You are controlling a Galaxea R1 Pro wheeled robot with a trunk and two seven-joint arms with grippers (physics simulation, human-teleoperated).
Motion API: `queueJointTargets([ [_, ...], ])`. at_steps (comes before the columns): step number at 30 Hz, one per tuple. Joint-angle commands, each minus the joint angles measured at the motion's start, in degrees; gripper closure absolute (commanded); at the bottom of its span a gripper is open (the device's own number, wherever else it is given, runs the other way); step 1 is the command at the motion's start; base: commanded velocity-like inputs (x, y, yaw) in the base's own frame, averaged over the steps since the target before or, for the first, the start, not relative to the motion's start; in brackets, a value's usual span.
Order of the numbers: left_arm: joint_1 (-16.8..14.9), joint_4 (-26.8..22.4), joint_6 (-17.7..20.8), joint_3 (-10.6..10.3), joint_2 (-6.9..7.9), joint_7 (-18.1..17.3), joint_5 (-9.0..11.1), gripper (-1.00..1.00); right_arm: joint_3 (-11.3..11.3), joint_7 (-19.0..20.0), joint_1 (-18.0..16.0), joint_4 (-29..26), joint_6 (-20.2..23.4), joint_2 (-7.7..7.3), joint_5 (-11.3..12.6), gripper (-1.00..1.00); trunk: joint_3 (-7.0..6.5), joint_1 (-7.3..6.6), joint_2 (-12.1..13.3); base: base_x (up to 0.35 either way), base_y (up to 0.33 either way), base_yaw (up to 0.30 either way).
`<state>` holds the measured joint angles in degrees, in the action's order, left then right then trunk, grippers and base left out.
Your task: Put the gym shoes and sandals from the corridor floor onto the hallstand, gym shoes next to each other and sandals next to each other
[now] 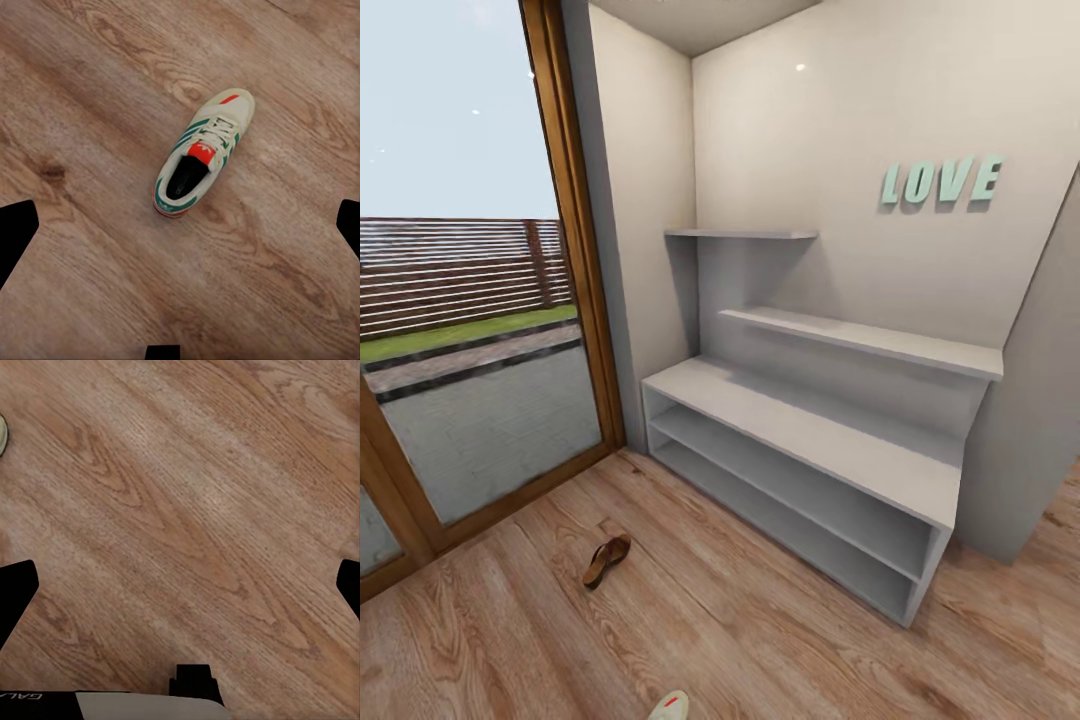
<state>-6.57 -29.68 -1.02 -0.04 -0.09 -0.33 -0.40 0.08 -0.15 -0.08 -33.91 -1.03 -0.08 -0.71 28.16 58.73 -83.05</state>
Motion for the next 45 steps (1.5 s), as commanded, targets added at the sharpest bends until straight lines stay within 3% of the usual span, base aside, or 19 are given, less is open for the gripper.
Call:
queueJointTargets([
  [1,-0.02,0.03,-0.11,0.10,0.00,-0.03,-0.04,-1.00,0.01,-0.02,-0.01,-0.02,-0.11,-0.01,-0.07,-1.00,0.05,0.00,-0.03,-0.003,0.000,0.000],
  [15,-0.09,-0.54,-0.11,0.15,0.07,-0.28,0.58,-1.00,0.09,-0.16,0.00,-0.22,0.21,-0.07,-0.15,-1.00,0.05,0.00,-0.03,0.000,0.000,0.000],
  [20,-2.54,-5.96,2.24,0.13,0.09,-0.29,0.52,-1.00,0.02,-0.26,0.00,-4.16,2.03,-0.09,-0.22,-1.00,0.05,0.00,-0.03,0.000,0.000,0.000],
  [23,-3.68,-10.98,8.18,0.07,0.09,-0.29,0.50,-1.00,0.01,-0.28,-0.01,-11.66,6.48,-0.09,-0.19,-1.00,0.05,0.00,-0.03,0.000,0.000,0.000],
  [27,-4.58,-21.98,17.53,0.03,0.09,-0.29,0.49,-1.00,0.01,-0.30,0.01,-21.51,19.94,-0.09,-0.24,-1.00,0.05,0.00,-0.03,0.000,0.000,0.000],
  [30,-4.74,-29.98,24.37,-0.02,0.09,-0.29,0.51,-1.00,0.01,-0.35,0.00,-27.73,27.21,-0.09,-0.25,-1.00,0.05,0.00,-0.03,0.000,0.000,0.000],
  [33,-4.82,-37.08,30.75,-0.10,0.09,-0.33,0.54,-1.00,0.01,-0.37,-0.01,-33.60,31.14,-0.09,-0.25,-1.00,0.05,0.00,-0.03,0.000,0.000,0.000],
  [37,-4.83,-42.74,34.28,-0.19,0.09,-0.36,0.57,-1.00,0.01,-0.31,-0.01,-39.95,36.26,-0.09,-0.22,-1.00,0.05,0.00,-0.03,0.000,0.000,0.000],
  [40,-4.74,-45.03,35.14,-1.49,0.03,-0.37,0.56,-1.00,0.01,-0.23,-0.01,-44.61,41.40,-0.09,-0.18,-1.00,0.05,0.00,-0.03,0.000,0.000,0.000],
  [42,-4.67,-45.84,35.42,-4.71,0.01,-0.33,0.52,-1.00,0.05,-0.21,0.00,-47.78,45.87,-0.09,-0.22,-1.00,0.05,0.00,-0.03,0.000,0.000,0.000],
  [45,-4.62,-46.09,35.50,-7.62,0.00,-0.29,0.40,-1.00,0.02,-0.19,-0.01,-48.85,47.63,-0.13,-0.22,-1.00,0.05,0.00,-0.03,0.000,-0.003,0.000],
])
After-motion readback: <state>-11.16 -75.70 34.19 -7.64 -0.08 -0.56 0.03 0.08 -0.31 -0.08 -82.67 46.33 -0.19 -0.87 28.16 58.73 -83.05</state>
